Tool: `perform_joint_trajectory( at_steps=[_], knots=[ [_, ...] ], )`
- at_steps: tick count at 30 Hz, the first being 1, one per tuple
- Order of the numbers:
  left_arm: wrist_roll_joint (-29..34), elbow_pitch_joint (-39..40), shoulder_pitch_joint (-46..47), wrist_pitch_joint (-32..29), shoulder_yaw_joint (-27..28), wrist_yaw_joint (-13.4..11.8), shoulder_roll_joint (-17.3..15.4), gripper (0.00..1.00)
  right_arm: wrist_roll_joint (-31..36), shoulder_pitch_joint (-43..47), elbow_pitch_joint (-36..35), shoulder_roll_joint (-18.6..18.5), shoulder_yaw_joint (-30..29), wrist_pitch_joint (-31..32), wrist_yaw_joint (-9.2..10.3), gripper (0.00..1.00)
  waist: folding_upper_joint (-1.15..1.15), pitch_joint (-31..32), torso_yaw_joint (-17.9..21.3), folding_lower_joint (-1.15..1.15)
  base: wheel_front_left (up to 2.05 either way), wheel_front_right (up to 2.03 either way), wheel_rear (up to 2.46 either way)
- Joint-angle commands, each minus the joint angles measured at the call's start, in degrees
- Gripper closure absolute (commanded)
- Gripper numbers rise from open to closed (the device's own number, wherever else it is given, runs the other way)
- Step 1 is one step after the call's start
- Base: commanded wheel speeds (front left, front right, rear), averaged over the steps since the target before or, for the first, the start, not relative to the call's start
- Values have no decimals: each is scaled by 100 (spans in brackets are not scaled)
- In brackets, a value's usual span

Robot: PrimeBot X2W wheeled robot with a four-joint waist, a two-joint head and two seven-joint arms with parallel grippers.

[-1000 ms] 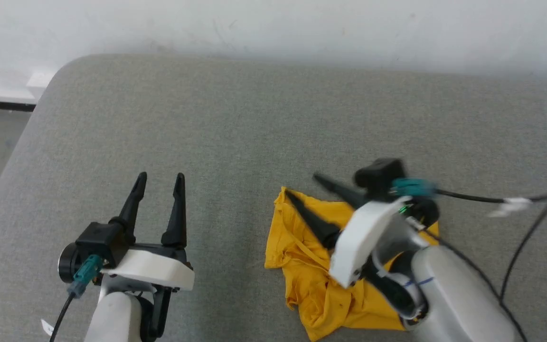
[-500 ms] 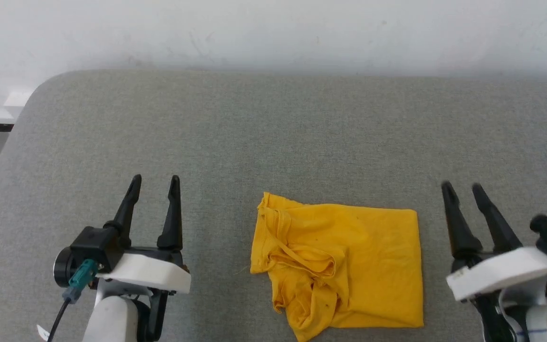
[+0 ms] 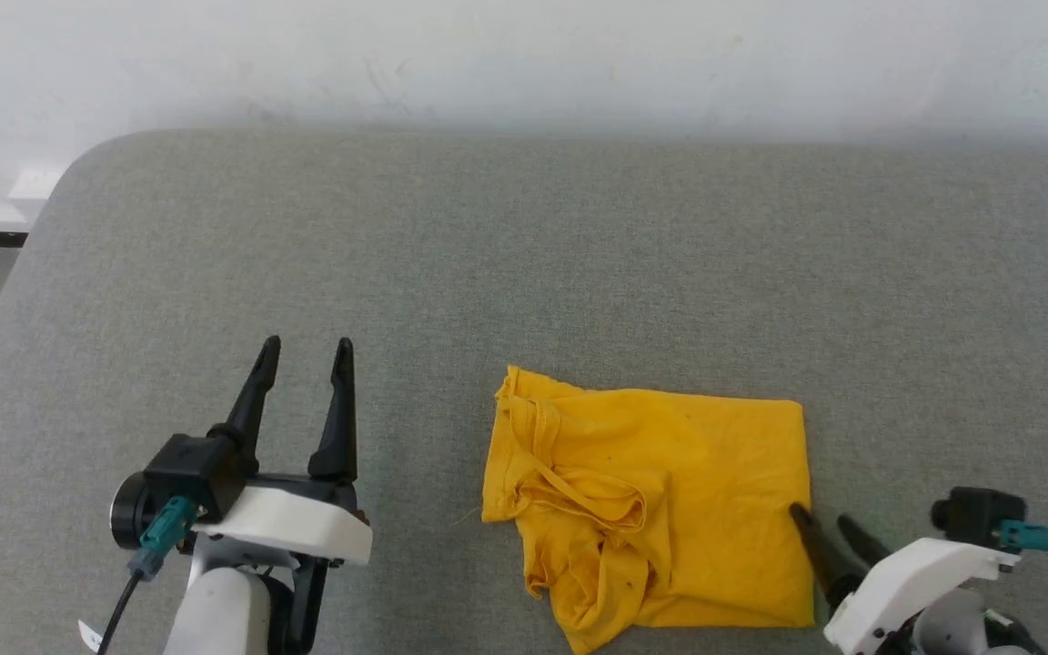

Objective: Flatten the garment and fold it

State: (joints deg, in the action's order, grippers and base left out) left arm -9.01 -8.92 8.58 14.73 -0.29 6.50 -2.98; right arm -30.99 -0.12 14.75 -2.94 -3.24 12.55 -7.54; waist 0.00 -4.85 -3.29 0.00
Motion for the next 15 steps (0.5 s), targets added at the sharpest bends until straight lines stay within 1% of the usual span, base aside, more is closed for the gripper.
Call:
perform_joint_trajectory(
  at_steps=[1,10,12,13,14,15],
  knots=[
    [2,-15,-32,27,-18,9,10,0,-63,-125,215,6,67,157,5,0,0,-7,-18,0,0,0,0],
    [-27,-42,-32,27,-82,2,10,0,-71,-517,977,6,364,788,5,0,0,-5,-116,0,0,0,0],
    [-30,-46,-45,27,-86,-1,10,0,-32,-578,1048,6,411,880,5,55,0,-4,-126,0,0,0,0],
    [-32,-50,-48,27,-85,-4,10,0,-11,-606,1050,6,433,887,5,69,0,-3,-128,0,0,0,0],
    [-34,-53,-50,27,-83,-10,10,0,35,-630,1036,6,452,879,5,93,0,-1,-128,0,0,0,0],
    [-37,-55,-52,27,-80,-16,10,0,97,-650,1018,6,458,863,5,100,0,2,-124,0,0,0,0]
  ],
)
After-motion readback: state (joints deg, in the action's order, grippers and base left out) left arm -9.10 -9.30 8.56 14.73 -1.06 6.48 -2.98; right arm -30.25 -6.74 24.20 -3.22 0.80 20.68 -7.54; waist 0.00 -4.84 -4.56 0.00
